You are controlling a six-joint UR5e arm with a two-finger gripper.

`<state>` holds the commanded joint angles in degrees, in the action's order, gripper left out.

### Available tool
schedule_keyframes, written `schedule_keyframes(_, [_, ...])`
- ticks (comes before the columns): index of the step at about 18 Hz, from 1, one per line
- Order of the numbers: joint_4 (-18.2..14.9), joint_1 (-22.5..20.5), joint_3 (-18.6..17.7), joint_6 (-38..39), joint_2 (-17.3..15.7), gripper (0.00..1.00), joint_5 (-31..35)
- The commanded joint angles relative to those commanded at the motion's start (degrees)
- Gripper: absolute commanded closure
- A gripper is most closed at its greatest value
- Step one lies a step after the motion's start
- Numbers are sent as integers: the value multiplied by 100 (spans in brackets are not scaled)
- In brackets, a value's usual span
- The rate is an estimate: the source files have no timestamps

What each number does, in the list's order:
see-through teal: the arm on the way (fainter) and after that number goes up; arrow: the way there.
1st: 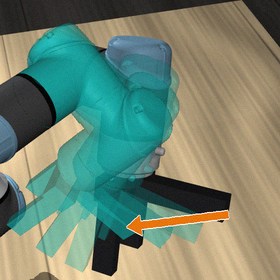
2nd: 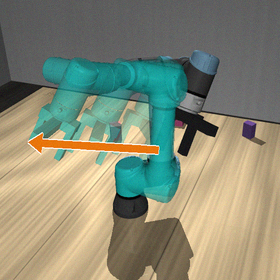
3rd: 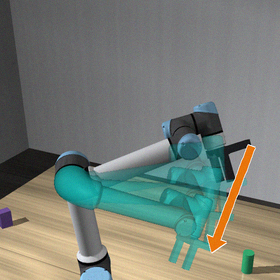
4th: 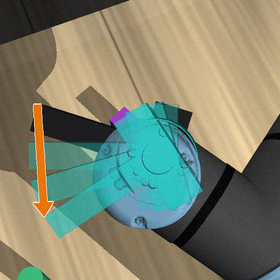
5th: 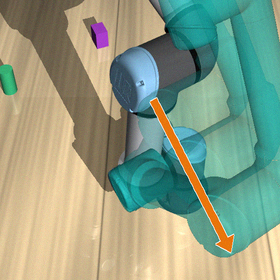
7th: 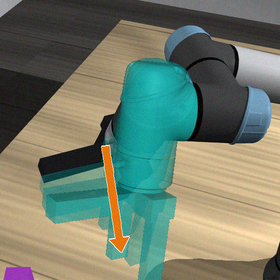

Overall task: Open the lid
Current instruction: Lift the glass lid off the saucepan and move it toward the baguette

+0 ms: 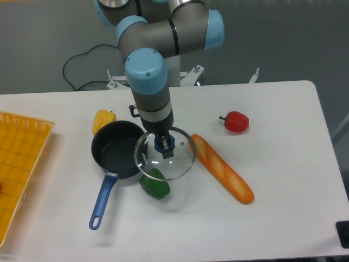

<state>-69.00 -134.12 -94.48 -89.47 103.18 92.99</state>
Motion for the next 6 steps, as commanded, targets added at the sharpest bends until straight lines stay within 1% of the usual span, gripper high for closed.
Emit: schedule_keyframes(6, [-44,-176,-70,-149,-9,35,0])
